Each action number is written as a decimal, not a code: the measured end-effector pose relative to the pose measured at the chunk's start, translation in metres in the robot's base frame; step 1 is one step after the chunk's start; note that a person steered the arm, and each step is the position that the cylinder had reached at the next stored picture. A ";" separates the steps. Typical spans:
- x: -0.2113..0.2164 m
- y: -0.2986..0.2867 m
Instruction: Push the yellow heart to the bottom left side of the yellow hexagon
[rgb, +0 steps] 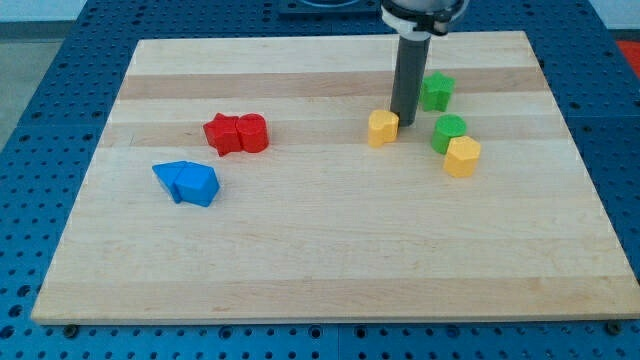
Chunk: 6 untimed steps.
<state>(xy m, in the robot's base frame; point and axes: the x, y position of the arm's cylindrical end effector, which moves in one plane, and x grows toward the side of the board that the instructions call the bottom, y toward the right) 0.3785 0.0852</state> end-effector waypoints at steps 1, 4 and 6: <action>0.037 -0.004; -0.005 -0.038; 0.109 -0.050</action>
